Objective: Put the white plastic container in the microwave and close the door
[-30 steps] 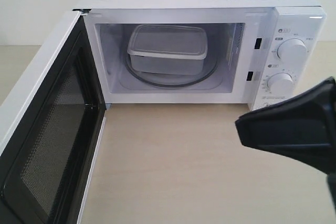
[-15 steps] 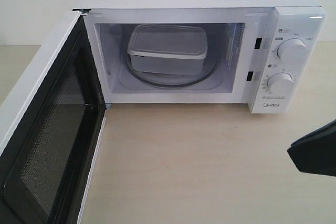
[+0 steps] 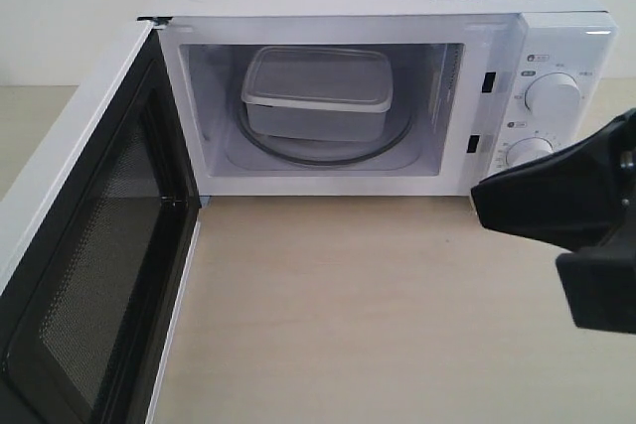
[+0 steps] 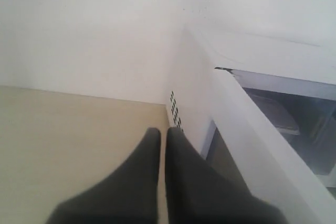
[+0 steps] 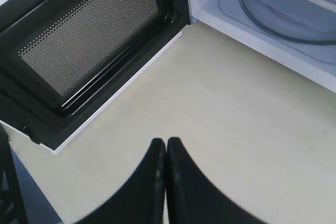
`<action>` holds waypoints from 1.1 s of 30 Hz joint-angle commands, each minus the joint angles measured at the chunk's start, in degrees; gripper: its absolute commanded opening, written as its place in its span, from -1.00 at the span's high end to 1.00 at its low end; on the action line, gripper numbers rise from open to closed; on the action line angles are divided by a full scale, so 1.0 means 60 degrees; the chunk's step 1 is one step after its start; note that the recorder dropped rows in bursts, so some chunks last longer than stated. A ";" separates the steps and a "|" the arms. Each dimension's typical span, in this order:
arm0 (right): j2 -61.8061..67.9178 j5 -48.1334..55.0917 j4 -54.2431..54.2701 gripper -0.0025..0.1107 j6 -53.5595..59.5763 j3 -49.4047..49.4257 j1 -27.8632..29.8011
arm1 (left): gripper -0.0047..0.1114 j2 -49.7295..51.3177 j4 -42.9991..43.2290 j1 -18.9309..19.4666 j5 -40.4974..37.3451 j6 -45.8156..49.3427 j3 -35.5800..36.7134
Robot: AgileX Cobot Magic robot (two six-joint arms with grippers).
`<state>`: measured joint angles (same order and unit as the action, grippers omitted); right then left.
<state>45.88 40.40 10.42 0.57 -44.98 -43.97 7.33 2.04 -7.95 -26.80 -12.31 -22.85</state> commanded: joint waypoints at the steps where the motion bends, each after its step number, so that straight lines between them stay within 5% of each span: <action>1: -0.0015 -0.0199 0.0019 0.96 -0.0008 0.0048 0.0005 | 0.84 -0.0011 0.0668 0.0006 0.1797 -0.0116 0.1102; 19: -0.0015 -0.0148 0.0102 0.96 0.0077 0.0048 0.0251 | 0.84 -0.0011 0.0668 0.0006 0.1696 -0.0026 0.1193; 23: -0.0531 -0.0129 -0.0081 0.96 0.0677 0.0072 0.1696 | 0.84 -0.0011 0.0668 0.0006 0.1696 -0.0010 0.1193; 29: -0.2479 -0.4106 0.2114 0.96 0.0677 0.1417 0.5169 | 0.84 -0.0011 0.0668 0.0006 0.1696 -0.0010 0.1193; 33: -0.4250 -0.4672 0.2172 0.96 0.0881 0.2760 0.6550 | 0.84 -0.0011 0.0668 0.0006 0.1696 -0.0010 0.1193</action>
<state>26.39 15.49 22.30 4.32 -32.64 -8.83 7.33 5.94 -7.95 -17.35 -12.39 -15.90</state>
